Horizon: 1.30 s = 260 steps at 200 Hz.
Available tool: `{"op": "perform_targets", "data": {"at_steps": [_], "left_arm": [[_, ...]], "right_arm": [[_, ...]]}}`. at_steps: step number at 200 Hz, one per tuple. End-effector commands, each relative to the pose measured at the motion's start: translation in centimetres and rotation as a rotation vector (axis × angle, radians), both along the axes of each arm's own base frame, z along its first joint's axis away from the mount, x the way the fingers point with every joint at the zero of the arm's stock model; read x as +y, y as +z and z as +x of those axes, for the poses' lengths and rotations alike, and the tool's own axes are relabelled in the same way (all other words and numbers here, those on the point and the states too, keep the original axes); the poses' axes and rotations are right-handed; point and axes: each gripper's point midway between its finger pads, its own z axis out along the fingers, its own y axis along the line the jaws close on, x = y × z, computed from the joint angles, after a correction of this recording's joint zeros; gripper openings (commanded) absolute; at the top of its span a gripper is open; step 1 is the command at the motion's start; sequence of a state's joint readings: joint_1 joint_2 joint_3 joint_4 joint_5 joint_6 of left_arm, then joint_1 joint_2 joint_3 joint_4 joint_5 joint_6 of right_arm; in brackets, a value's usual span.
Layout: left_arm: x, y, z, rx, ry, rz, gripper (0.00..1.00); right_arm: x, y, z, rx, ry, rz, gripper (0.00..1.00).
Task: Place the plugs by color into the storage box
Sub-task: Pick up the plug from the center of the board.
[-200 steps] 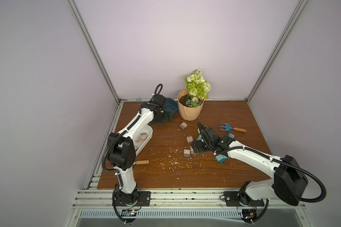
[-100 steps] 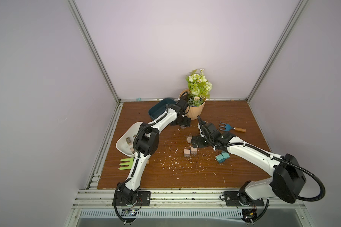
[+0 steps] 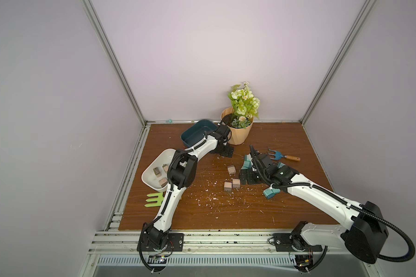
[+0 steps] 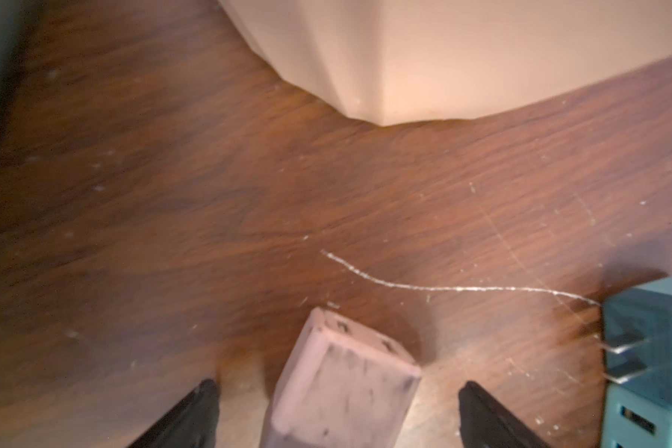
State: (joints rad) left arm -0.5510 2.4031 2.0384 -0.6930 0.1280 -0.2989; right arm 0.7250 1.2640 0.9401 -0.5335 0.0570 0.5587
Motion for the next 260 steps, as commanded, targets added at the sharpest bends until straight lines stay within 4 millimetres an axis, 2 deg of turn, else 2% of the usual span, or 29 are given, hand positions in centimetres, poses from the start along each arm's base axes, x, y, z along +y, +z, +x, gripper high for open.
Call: {"op": "perform_targets", "data": {"at_steps": [1,54,91,132,164,185,225,243,260], "left_arm": [[-1.8,-1.0,-0.1,-0.017,-0.057,-0.044,0.90],[-0.6,-1.9,-1.0,-0.014,-0.037,-0.017,0.57],[1.0,-1.6,-2.5,-0.012,-0.009,0.011,0.48],[2.6,-0.6,-4.6,-0.007,0.024,0.011,0.46],[3.5,1.5,-6.1,-0.016,0.047,-0.008,0.45],[4.1,4.0,-6.8,-0.035,0.060,-0.018,0.41],[5.5,7.9,-8.1,-0.056,0.079,-0.008,0.41],[6.6,9.3,-8.8,-0.062,0.096,0.002,0.40],[8.6,10.7,-9.2,-0.073,0.136,0.008,0.39]], "right_arm": [[-0.7,1.1,0.2,-0.027,-0.041,0.009,0.98],[-0.5,1.2,0.3,-0.028,-0.046,0.017,0.98],[-0.6,1.1,0.4,-0.034,-0.052,0.019,0.98],[-0.2,0.9,0.4,-0.036,-0.042,0.035,0.98],[0.2,0.5,0.4,-0.034,-0.033,0.055,0.98],[0.4,0.0,0.3,-0.028,-0.027,0.061,0.98],[1.1,-0.5,0.6,-0.029,-0.001,0.072,0.98],[1.6,-0.6,0.9,-0.032,0.013,0.074,0.98],[2.0,-0.9,1.1,-0.030,0.024,0.076,0.98]]}}
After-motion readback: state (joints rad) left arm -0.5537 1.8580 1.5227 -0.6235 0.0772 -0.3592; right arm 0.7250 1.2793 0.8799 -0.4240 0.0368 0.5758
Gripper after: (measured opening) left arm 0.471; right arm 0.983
